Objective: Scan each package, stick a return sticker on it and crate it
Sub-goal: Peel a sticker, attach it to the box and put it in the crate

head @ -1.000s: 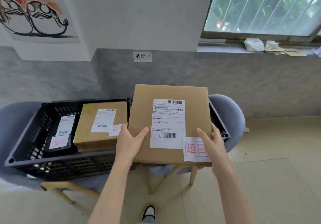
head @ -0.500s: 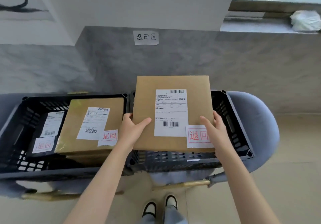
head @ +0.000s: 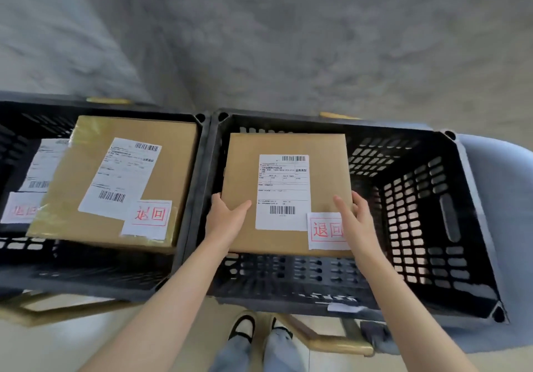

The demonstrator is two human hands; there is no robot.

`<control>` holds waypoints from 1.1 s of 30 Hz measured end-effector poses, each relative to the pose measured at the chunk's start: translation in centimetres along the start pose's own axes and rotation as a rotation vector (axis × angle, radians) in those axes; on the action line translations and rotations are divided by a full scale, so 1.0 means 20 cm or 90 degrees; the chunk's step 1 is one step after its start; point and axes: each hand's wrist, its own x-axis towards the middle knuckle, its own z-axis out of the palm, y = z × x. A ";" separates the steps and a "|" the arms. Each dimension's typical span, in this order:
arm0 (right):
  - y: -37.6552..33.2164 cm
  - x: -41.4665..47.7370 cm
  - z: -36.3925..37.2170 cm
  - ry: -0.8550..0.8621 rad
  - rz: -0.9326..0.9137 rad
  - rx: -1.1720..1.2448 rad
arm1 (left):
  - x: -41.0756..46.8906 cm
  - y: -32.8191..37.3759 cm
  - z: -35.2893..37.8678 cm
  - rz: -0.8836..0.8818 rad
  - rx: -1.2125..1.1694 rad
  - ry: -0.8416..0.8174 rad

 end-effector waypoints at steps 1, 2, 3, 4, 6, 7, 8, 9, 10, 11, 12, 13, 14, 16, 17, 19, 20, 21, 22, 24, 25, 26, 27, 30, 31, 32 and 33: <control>0.04 0.03 0.02 -0.003 0.010 0.002 | 0.03 -0.03 0.02 -0.005 0.007 0.005; 0.08 0.05 0.03 -0.006 0.021 0.006 | 0.06 -0.06 0.04 -0.005 0.018 0.011; 0.11 0.08 0.05 -0.008 0.031 0.010 | 0.09 -0.08 0.06 -0.002 0.031 0.017; 0.14 0.11 0.06 -0.008 0.042 0.016 | 0.12 -0.10 0.08 0.002 0.043 0.022; 0.20 0.17 0.09 -0.008 0.061 0.023 | 0.16 -0.14 0.12 0.013 0.070 0.038; 0.23 0.19 0.10 -0.011 0.068 0.025 | 0.18 -0.15 0.14 0.016 0.087 0.050; 0.25 0.22 0.11 -0.015 0.073 0.025 | 0.20 -0.17 0.16 0.017 0.100 0.060; 0.28 0.24 0.13 -0.019 0.075 0.022 | 0.23 -0.18 0.18 0.013 0.112 0.067; 0.31 0.25 0.14 -0.020 0.075 0.017 | 0.25 -0.20 0.20 0.007 0.123 0.071; 0.33 0.27 0.15 -0.020 0.075 0.008 | 0.28 -0.21 0.21 0.000 0.135 0.074; 0.35 0.29 0.16 -0.021 0.075 -0.002 | 0.30 -0.23 0.23 -0.003 0.149 0.076; 0.38 0.30 0.17 -0.024 0.077 -0.013 | 0.32 -0.25 0.24 -0.008 0.164 0.078; 0.40 0.32 0.17 -0.029 0.080 -0.020 | 0.34 -0.27 0.26 -0.013 0.178 0.079; 0.43 0.36 0.18 -0.043 0.087 -0.033 | 0.38 -0.30 0.28 -0.024 0.203 0.073; 0.44 0.38 0.19 -0.054 0.092 -0.043 | 0.40 -0.31 0.28 -0.031 0.210 0.067; 0.47 0.41 0.20 -0.074 0.107 -0.052 | 0.44 -0.33 0.29 -0.049 0.213 0.061; 0.48 0.42 0.21 -0.079 0.118 -0.050 | 0.45 -0.34 0.30 -0.057 0.213 0.062; 0.50 0.43 0.21 -0.081 0.127 -0.047 | 0.46 -0.34 0.31 -0.061 0.214 0.062; 0.51 0.44 0.22 -0.084 0.133 -0.046 | 0.46 -0.35 0.32 -0.062 0.218 0.062; 0.53 0.45 0.22 -0.102 0.150 -0.044 | 0.46 -0.36 0.33 -0.059 0.234 0.064; 0.54 0.45 0.22 -0.112 0.162 -0.041 | 0.46 -0.36 0.34 -0.055 0.245 0.069; 0.54 0.45 0.22 -0.119 0.172 -0.037 | 0.46 -0.36 0.34 -0.053 0.255 0.071; 0.55 0.45 0.22 -0.124 0.180 -0.035 | 0.46 -0.36 0.35 -0.053 0.263 0.071; 0.54 0.46 0.20 -0.125 0.186 -0.035 | 0.46 -0.35 0.33 -0.062 0.276 0.055; 0.54 0.46 0.20 -0.125 0.189 -0.038 | 0.46 -0.34 0.32 -0.067 0.284 0.050; 0.53 0.46 0.20 -0.127 0.191 -0.043 | 0.46 -0.33 0.32 -0.073 0.292 0.046; 0.53 0.46 0.20 -0.130 0.190 -0.052 | 0.46 -0.32 0.31 -0.078 0.296 0.046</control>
